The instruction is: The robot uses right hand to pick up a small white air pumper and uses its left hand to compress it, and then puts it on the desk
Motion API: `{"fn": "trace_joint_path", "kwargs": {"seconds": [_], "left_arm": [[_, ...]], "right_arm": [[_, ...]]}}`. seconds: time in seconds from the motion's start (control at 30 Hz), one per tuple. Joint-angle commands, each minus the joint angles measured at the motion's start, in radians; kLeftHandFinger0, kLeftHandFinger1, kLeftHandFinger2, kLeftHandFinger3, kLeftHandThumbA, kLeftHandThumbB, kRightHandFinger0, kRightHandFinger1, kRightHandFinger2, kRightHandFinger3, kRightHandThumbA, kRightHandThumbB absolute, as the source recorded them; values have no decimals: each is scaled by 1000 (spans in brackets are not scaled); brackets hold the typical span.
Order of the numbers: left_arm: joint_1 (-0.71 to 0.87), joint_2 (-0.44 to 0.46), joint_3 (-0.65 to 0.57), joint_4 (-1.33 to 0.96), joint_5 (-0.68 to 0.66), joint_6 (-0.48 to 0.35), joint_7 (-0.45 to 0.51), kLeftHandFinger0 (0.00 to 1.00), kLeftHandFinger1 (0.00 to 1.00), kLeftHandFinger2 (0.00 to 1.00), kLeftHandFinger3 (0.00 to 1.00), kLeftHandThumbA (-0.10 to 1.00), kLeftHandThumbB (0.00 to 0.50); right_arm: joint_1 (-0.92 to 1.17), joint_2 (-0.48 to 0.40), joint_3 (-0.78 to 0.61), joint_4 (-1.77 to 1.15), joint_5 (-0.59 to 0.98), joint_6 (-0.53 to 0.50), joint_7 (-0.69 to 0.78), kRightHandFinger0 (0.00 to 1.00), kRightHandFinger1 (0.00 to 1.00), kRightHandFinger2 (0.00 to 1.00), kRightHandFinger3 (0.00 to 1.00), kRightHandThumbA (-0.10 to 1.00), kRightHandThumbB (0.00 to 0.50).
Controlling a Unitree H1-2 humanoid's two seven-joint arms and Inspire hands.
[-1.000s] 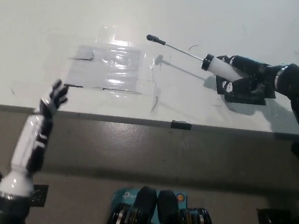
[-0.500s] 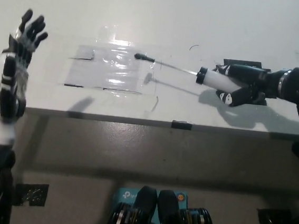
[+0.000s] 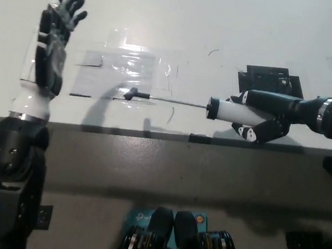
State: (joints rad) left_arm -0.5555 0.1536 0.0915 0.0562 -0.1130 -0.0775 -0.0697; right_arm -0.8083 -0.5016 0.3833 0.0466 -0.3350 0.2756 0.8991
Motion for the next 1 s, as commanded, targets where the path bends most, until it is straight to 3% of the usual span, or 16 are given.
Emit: {"fn": "trace_joint_path", "kwargs": {"seconds": [0.0,0.1,0.23,0.37,0.43,0.53,0.7,0.9,0.97], "left_arm": [[-33,-11,-3,24,-41,8,-20,1000,1000,1000,1000,1000,252],[-30,-22,5,32,-72,46,-31,1000,1000,1000,1000,1000,289],[-21,-28,1,48,-84,64,-44,1000,1000,1000,1000,1000,265],[-1,-29,-21,33,-62,52,-53,1000,1000,1000,1000,1000,306],[21,-35,-33,0,-62,54,-61,1000,1000,1000,1000,1000,279],[64,-58,-53,-66,-41,66,-39,1000,1000,1000,1000,1000,287],[117,-79,-77,-143,-8,29,-31,1000,1000,1000,1000,1000,285],[167,-91,-95,-235,22,44,-17,1000,1000,1000,1000,1000,277],[172,-93,-97,-253,27,51,-15,1000,1000,1000,1000,1000,275]], "right_arm": [[-19,-30,-20,-90,62,59,44,201,560,791,683,-100,134],[-9,-27,-31,-121,93,60,45,154,516,756,688,-100,138],[-4,-27,-32,-162,110,94,54,99,447,668,666,-100,148],[-3,-24,-27,-182,114,109,51,106,456,678,676,-100,148],[-4,-23,-25,-169,118,94,43,128,482,701,689,-100,151],[-2,-22,-25,-160,117,97,34,110,467,689,681,-100,166],[-9,-26,-21,-141,108,80,27,177,557,776,731,-100,155],[-21,-24,-15,-122,100,97,31,88,426,691,771,-100,134],[-23,-23,-13,-116,99,93,30,91,444,697,765,-100,134]]}}
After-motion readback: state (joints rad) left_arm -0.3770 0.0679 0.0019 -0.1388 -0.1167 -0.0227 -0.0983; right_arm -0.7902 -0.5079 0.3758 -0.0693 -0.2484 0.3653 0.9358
